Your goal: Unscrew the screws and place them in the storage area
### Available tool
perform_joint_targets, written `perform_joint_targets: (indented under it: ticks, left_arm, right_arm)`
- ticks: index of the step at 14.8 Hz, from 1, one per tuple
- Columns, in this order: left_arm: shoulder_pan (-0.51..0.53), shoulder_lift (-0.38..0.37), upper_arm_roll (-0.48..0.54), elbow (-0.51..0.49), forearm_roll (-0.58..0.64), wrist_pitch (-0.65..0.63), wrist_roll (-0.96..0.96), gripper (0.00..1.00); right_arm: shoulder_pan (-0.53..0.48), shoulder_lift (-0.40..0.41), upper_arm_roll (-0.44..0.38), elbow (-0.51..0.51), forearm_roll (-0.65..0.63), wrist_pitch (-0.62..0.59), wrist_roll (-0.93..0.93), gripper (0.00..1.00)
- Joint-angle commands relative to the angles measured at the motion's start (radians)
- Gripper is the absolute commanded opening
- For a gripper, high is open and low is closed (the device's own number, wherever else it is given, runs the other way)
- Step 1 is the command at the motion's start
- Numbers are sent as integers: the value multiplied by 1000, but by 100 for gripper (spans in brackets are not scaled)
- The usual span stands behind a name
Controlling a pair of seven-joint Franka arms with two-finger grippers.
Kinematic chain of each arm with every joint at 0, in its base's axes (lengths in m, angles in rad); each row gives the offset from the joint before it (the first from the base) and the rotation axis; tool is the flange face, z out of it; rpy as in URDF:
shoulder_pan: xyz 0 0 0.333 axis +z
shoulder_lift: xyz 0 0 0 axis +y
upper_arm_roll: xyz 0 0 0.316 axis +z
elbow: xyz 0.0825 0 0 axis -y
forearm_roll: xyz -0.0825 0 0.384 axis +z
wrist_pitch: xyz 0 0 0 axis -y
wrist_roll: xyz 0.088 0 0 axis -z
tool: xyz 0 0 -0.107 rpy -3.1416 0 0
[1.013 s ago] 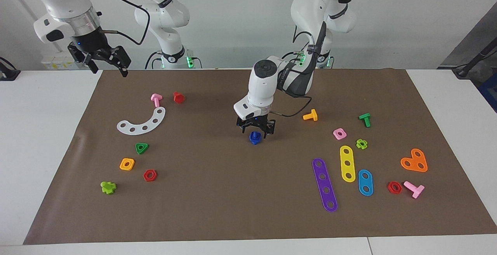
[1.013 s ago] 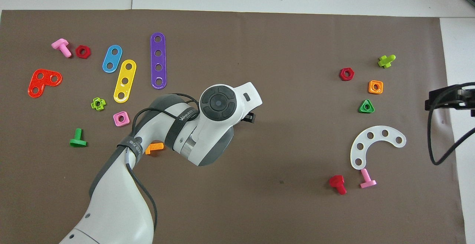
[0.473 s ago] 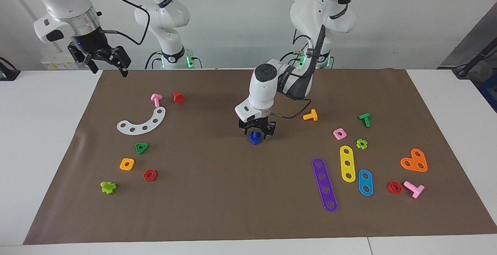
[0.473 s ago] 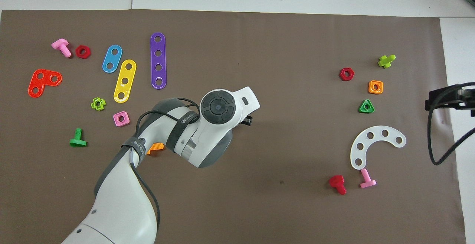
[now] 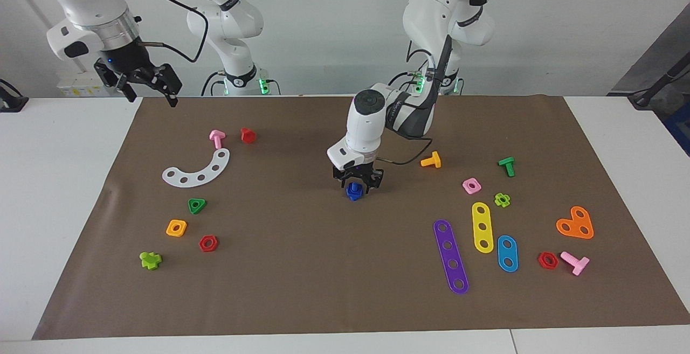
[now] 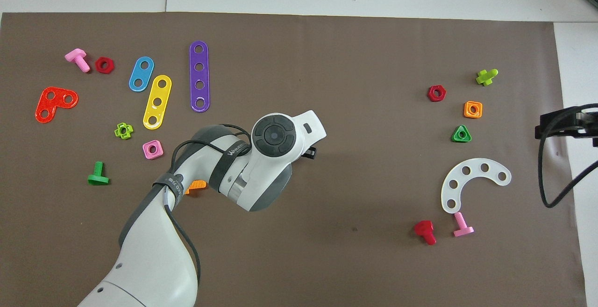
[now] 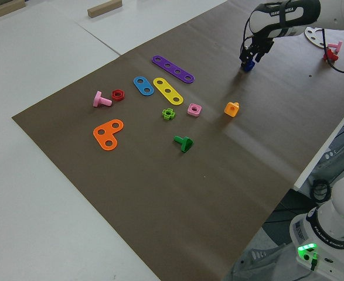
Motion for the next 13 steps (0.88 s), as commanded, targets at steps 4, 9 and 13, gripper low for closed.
perform_joint_targets:
  ticks: [4,9,13]
  left_arm:
    - [-14,-9,19,-14,21,23,-22,66]
    - [-16,-9,20,-11,20,12,-22,49]
    - [-17,-9,22,21,20,-35,-23,47]
  right_arm:
    - [-5,-17,2,-15,2,0,-21,100]
    - [-5,-17,2,-15,2,0,-21,100]
    - [-5,-17,2,-15,2,0,-21,100]
